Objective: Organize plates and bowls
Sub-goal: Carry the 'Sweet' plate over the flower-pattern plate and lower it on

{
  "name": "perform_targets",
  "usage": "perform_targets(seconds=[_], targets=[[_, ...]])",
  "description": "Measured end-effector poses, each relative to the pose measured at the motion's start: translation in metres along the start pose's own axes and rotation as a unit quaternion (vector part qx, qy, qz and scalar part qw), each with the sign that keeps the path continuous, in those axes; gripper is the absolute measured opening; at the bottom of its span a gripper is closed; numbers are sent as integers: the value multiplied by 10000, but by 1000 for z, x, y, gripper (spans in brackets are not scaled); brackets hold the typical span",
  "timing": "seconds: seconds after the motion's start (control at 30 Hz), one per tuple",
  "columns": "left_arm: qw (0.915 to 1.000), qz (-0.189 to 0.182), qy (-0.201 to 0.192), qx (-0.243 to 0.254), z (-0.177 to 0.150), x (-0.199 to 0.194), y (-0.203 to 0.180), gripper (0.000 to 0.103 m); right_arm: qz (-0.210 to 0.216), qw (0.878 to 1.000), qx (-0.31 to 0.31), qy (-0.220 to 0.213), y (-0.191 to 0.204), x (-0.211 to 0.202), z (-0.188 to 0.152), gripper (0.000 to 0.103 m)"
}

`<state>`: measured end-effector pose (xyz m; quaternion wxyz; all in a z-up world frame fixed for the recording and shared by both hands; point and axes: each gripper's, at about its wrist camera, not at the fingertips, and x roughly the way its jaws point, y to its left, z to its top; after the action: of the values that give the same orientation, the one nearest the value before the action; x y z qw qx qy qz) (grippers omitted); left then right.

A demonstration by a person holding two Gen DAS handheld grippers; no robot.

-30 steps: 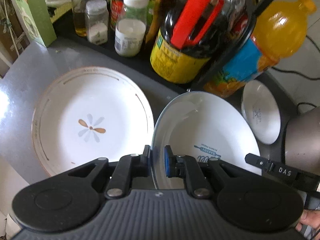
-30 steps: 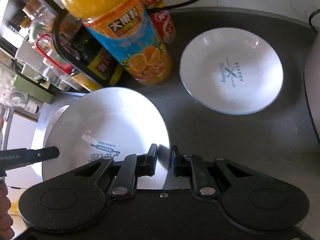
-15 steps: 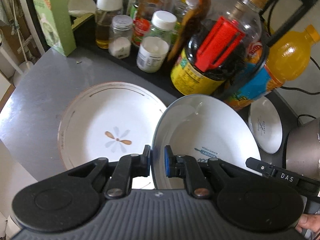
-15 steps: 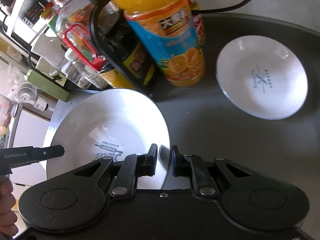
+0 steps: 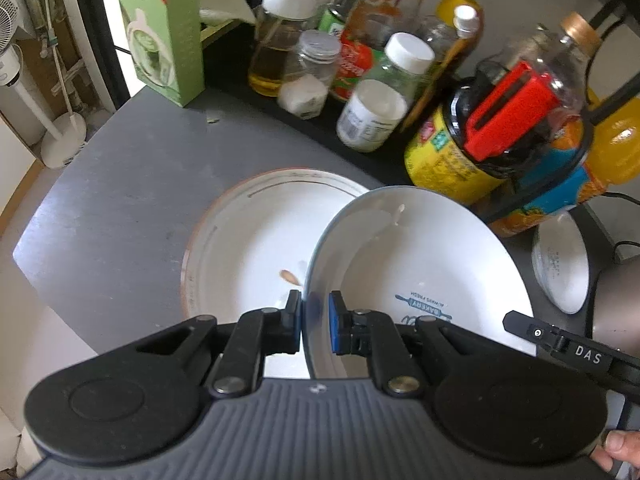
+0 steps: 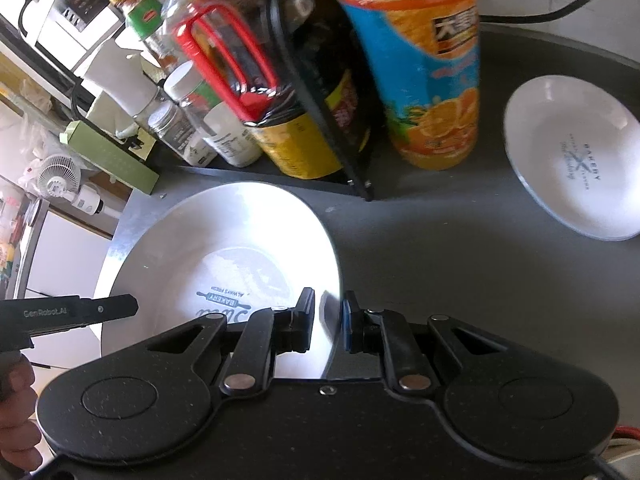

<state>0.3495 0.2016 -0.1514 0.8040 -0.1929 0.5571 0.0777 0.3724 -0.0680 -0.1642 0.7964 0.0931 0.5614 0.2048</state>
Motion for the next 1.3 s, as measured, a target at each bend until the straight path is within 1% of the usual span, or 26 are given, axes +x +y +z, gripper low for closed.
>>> perform_targets(seconds=[0.3,0.5,0.83,0.93,1.3], targets=[[9999,83,89,63,9,11,28,12,-114,9999,61,45,22,21,-5,15],[9997,70,209,100,13,23,43,12,-277,9996,38,81,32,30,-9,14],[9992,55,290,280,22,36,51,12,-615,9981,14,57,48,40,-11,14],[9992,45,262,304,23,39,54,12,-701,9975,-29,48,54,43,-12,14],[9989,112,338,312,23,52,67,13,-851,9961,-218,110,66,55,-12,14]])
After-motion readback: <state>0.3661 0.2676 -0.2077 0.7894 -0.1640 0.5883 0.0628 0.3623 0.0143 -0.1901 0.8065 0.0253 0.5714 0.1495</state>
